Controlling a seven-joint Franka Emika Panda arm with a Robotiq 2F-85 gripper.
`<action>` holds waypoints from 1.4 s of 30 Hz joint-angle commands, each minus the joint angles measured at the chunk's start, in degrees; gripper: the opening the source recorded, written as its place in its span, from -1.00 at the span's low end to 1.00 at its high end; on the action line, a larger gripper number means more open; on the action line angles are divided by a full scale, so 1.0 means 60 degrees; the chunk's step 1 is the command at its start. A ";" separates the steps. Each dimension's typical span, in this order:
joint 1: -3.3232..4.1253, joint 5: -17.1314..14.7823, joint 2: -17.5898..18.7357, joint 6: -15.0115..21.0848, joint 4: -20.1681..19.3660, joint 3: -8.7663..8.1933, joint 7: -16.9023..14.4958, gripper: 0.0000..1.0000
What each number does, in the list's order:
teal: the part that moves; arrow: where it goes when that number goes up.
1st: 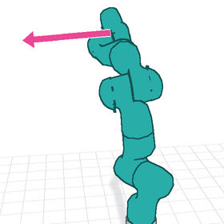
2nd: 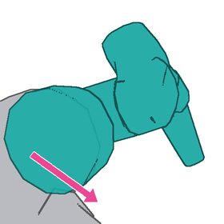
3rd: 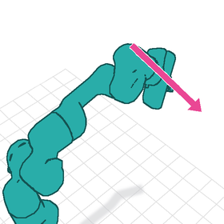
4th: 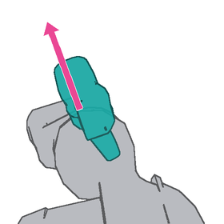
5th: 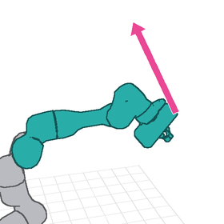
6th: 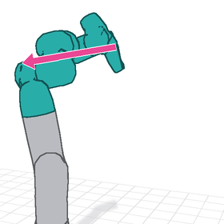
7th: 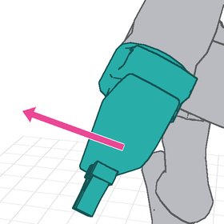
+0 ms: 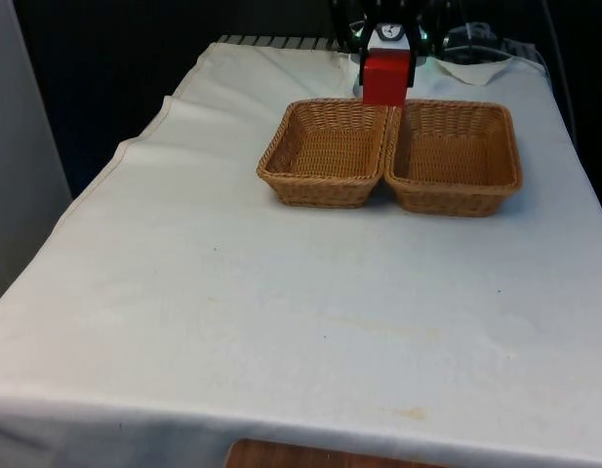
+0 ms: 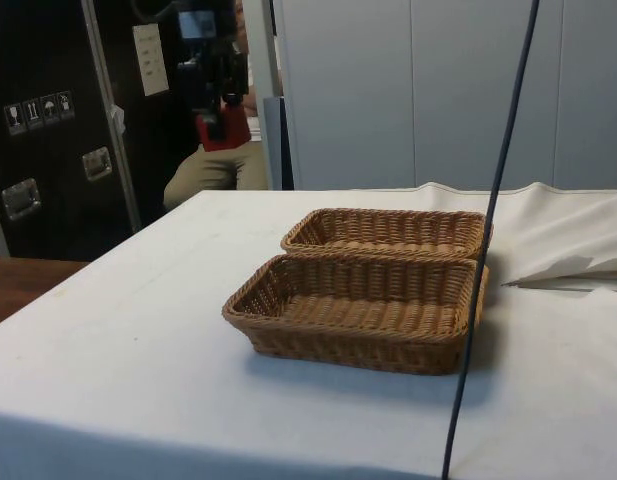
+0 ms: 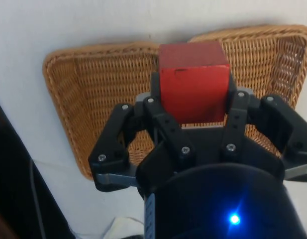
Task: Pick up the red cube and place it into the right basket.
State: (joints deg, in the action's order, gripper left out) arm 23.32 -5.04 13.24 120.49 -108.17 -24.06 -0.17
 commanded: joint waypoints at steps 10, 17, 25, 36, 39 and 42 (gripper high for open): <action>0.0057 0.0382 -0.0888 0.0277 -0.1146 0.0057 0.0172 -0.95; 0.0038 0.0506 -0.1299 0.0611 -0.1833 0.0115 0.0210 -0.95; 0.0010 0.0735 -0.1671 0.1232 -0.2741 0.0153 0.0286 -0.95; -0.0172 0.1241 -0.2206 0.1738 -0.3867 0.0095 0.0258 -0.95; -0.0229 0.1366 -0.2311 0.1833 -0.4097 0.0067 0.0229 -0.95; -0.0315 0.1518 -0.2426 0.1900 -0.4364 0.0000 0.0162 -0.95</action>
State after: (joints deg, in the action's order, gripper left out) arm 21.72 3.04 -0.74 130.92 -133.33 -23.84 0.69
